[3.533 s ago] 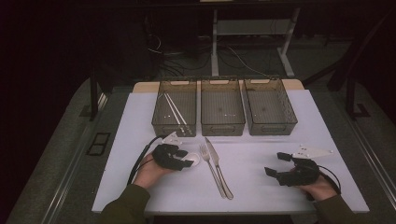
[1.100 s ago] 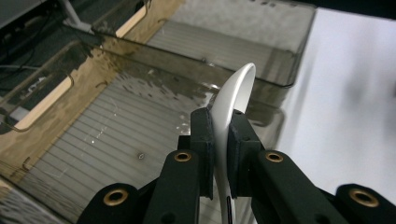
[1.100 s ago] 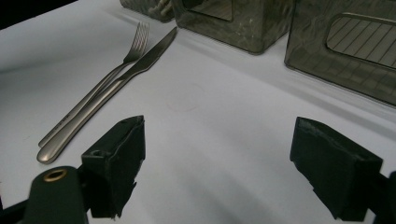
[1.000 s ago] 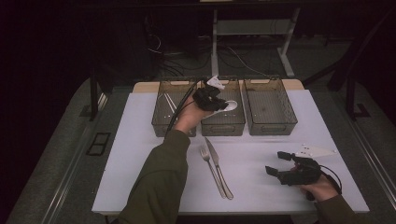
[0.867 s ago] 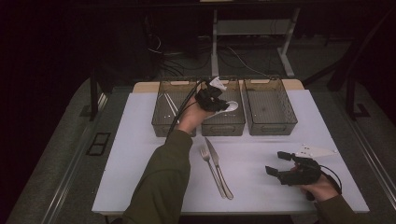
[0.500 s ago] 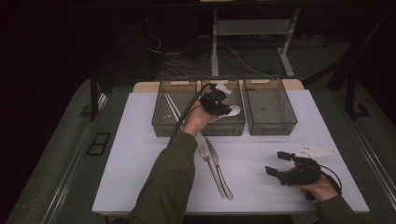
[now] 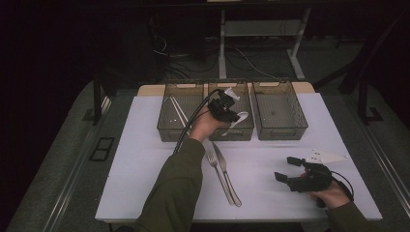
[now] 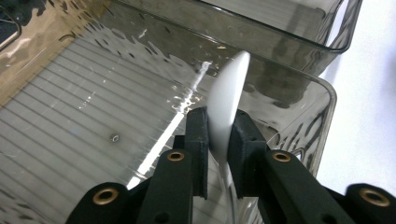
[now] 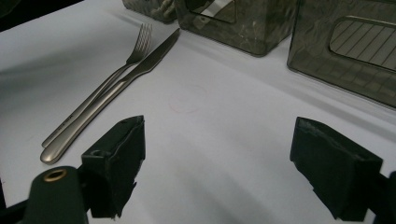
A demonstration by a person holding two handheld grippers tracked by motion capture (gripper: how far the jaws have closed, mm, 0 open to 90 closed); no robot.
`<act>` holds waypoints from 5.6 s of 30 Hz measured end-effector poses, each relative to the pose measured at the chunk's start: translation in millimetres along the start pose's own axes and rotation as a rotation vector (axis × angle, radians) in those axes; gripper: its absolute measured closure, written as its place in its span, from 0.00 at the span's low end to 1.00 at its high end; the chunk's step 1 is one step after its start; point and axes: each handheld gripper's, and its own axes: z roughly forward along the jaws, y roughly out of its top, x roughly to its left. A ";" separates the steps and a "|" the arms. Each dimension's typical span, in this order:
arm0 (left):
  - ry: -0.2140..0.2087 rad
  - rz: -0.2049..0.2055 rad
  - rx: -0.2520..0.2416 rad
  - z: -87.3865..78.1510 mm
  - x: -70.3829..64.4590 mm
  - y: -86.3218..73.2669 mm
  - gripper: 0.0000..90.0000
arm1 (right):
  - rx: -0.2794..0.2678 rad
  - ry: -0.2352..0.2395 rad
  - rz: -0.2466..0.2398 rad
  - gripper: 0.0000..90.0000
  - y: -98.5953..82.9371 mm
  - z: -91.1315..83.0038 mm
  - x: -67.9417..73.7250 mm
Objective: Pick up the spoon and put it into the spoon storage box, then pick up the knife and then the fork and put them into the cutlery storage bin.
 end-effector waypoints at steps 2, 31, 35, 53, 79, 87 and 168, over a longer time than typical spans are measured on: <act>-0.002 0.014 -0.003 -2.1 0.7 0.6 0.82 | 0.000 0.000 0.000 0.20 0.0 0.0 0.0; -0.102 -0.004 -0.170 -83.1 -52.1 -45.0 0.79 | 0.002 -0.011 -0.007 0.20 -0.2 0.9 -0.1; -0.113 -0.005 -0.171 -86.5 -61.2 -58.9 0.88 | 0.005 -0.012 -0.006 0.20 -0.2 0.9 0.0; -0.024 -0.010 -0.053 -56.3 -58.5 -101.2 0.99 | 0.005 -0.018 -0.005 0.20 -0.7 1.4 -1.5; 0.018 -0.011 0.050 -37.6 -46.8 -111.4 0.99 | 0.005 -0.017 -0.001 0.20 -0.9 0.6 -1.4; 0.018 0.012 0.089 -44.7 -46.4 -119.2 0.99 | 0.004 -0.017 -0.001 0.20 -0.9 0.3 -1.6; -0.255 0.179 0.160 -105.4 -123.2 -186.6 0.93 | 0.007 -0.021 -0.009 0.20 -0.6 0.8 0.2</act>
